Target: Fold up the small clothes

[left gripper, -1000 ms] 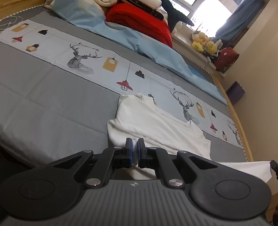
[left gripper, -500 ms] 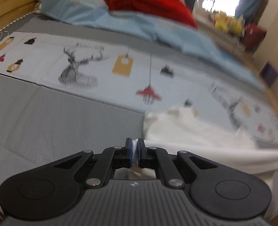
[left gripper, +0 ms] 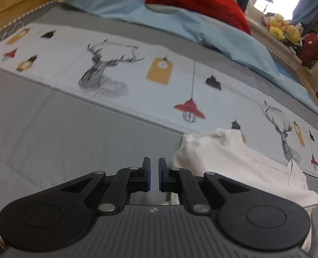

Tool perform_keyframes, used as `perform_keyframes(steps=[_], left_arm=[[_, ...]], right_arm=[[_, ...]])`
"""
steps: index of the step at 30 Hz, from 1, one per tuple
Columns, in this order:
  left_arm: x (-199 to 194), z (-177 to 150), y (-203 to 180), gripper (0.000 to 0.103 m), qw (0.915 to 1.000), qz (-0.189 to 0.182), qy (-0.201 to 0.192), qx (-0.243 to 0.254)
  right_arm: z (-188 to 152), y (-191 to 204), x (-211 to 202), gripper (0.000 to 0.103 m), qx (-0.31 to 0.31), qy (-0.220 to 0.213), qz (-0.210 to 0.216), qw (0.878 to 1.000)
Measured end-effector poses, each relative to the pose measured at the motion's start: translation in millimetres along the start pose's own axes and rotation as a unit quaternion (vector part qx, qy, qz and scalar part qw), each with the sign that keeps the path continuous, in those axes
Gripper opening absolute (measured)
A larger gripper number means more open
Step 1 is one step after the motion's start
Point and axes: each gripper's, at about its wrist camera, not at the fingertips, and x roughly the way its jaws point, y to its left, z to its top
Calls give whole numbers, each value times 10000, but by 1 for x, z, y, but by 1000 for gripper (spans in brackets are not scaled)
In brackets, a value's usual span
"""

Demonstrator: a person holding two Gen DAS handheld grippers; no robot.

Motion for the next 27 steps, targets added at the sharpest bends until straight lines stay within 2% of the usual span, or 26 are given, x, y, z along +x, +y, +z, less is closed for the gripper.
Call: perform_keyframes(steps=[3, 8, 13, 14, 15, 17, 18, 20, 24, 27], left_arm=[[-3, -7, 7, 7, 9998, 77, 156, 63], [-10, -17, 17, 7, 9993, 69, 348, 79], [-28, -18, 10, 9, 9999, 70, 96, 126], [-33, -17, 5, 16, 9998, 76, -29, 189], [-37, -16, 0, 31, 9995, 85, -140, 261], [-45, -15, -13, 50, 9984, 74, -333, 459], [-48, -15, -19, 55, 9975, 49, -410, 569], [-54, -16, -34, 60, 9948, 65, -583, 839], [-63, -18, -57, 70, 9865, 198, -917, 1340], [-67, -19, -67, 70, 9821, 231, -1068, 1532]], right_arm=[[-4, -2, -11, 4, -173, -41, 12, 9998], [-12, -7, -22, 5, -136, 169, 118, 9997], [-14, -3, -34, 18, -219, 151, 210, 9994], [-13, -2, -36, 20, -259, 125, 222, 9993], [-13, 0, -39, 20, -307, 88, 240, 9992], [-12, 5, -43, 22, -426, 9, 267, 9987], [-12, 8, -44, 25, -497, -51, 262, 9984], [-11, 13, -48, 29, -598, -217, 236, 9977], [-8, 19, -53, 29, -649, -499, 387, 9959], [-6, 23, -53, 29, -735, -454, 362, 9956]])
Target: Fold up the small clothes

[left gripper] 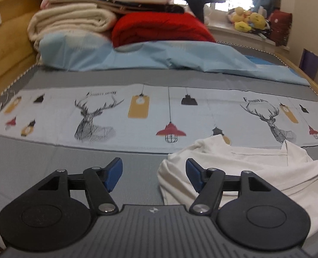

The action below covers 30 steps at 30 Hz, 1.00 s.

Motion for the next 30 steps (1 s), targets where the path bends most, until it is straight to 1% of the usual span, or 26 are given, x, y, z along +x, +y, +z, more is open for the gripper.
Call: perform_keyframes(steps=[4, 7, 9, 12, 15, 16, 19, 20, 21, 23, 24, 30], left_arm=[[-4, 3, -2, 70, 10000, 11, -79, -36], [-8, 5, 0, 70, 9998, 34, -189, -101], [-11, 5, 1, 70, 9997, -15, -219, -89], [-9, 4, 2, 70, 9997, -141, -170, 89], [-4, 2, 4, 70, 9984, -441, -45, 348], [-3, 0, 6, 70, 9981, -480, -26, 387], [4, -3, 18, 60, 9976, -627, 134, 274], [7, -4, 23, 48, 9973, -685, 189, 191], [11, -5, 27, 40, 9970, -721, 268, 95], [19, -10, 35, 33, 9963, -758, 405, -87], [23, -13, 38, 32, 9959, -762, 466, -134], [53, -31, 50, 32, 9938, -679, 798, -362]], right_arm=[[3, 4, -1, 29, -38, 100, 101, 9999], [3, 7, -4, 29, -137, 75, 79, 9998], [3, 7, -6, 29, -205, 46, 49, 9998], [2, 6, -7, 30, -254, 61, 47, 9996], [1, 3, -9, 30, -282, 61, 60, 9996], [1, 2, -9, 30, -291, 66, 54, 9995], [-2, -1, -9, 29, -305, 105, 66, 9995], [-3, -3, -8, 30, -291, 135, 105, 9994], [-3, -5, -8, 28, -269, 158, 149, 9994], [-4, -8, -7, 24, -248, 180, 269, 9992], [-6, -10, -5, 23, -264, 213, 298, 9990], [-16, -13, 15, 23, -245, 599, 383, 9972]])
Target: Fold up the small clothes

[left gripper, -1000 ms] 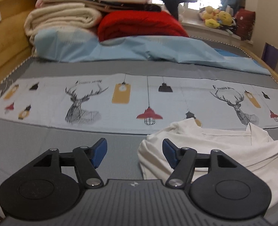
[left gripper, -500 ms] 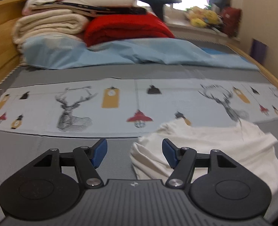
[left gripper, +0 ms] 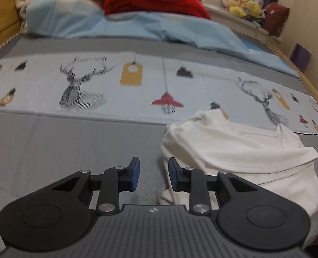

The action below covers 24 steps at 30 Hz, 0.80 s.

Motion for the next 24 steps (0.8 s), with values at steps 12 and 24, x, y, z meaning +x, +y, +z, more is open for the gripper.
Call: perform_keyframes(steps=[12, 24], left_arm=[[56, 15, -10, 42, 9972, -210, 494, -513], [104, 34, -19, 48, 9974, -127, 614, -343]], right_arm=[[7, 4, 61, 27, 516, 652, 265, 9962], [20, -3, 112, 20, 1246, 1032, 627, 9848]])
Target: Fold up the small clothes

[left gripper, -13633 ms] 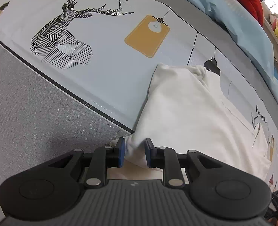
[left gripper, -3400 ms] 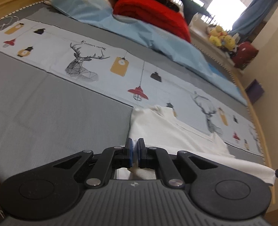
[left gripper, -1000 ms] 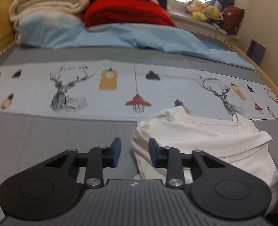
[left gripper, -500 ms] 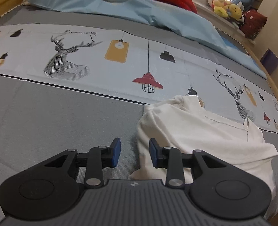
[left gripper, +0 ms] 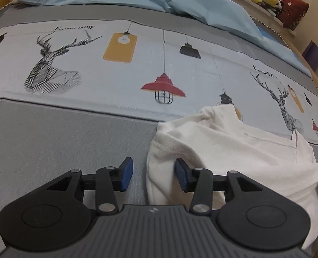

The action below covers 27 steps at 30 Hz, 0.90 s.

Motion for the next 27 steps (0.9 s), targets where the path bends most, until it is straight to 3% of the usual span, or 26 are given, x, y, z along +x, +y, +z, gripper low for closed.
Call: perform_keyframes(steps=[3, 5, 7, 8, 10, 14, 17, 19, 21, 23, 24, 26, 27], left_arm=[[6, 6, -2, 48, 9999, -92, -43, 2], [11, 9, -5, 47, 9999, -149, 0, 37], [13, 12, -8, 26, 9997, -156, 24, 160], [13, 14, -8, 10, 9997, -168, 18, 201], [8, 18, -9, 5, 9995, -184, -147, 208], [-14, 30, -5, 5, 9949, -187, -993, -14], [-14, 35, -12, 7, 9910, -123, -1337, 7], [-11, 40, -20, 15, 9901, -51, -1397, 110], [-13, 41, -23, 36, 9898, 56, -1422, 87], [-14, 40, -18, 36, 9902, -29, -1396, -60], [-13, 40, -16, 36, 9909, -70, -1340, -131], [-10, 37, -9, 36, 9932, -195, -1123, -255], [-6, 35, -8, 36, 9943, -269, -983, -305]], right_arm=[[6, 2, 3, 5, 46, -16, 92, 9999], [11, 4, 4, 2, 48, -103, 125, 9999], [17, 6, 3, 1, 58, -253, 151, 9995], [20, 6, 2, 1, 80, -339, 157, 9993], [26, 6, -3, 1, 183, -633, 125, 9978], [38, 9, -21, 0, 411, -1423, 384, 9882], [45, 9, -17, 2, 596, -1539, 268, 9859], [46, 6, -12, 6, 775, -1518, -48, 9854], [45, 4, -11, 11, 836, -1526, -200, 9846], [43, 1, -15, 16, 848, -1579, -291, 9834], [42, 0, -18, 29, 830, -1661, -361, 9819], [42, -4, -24, 45, 804, -1803, -439, 9793], [42, -7, -26, 46, 830, -1823, -454, 9787]])
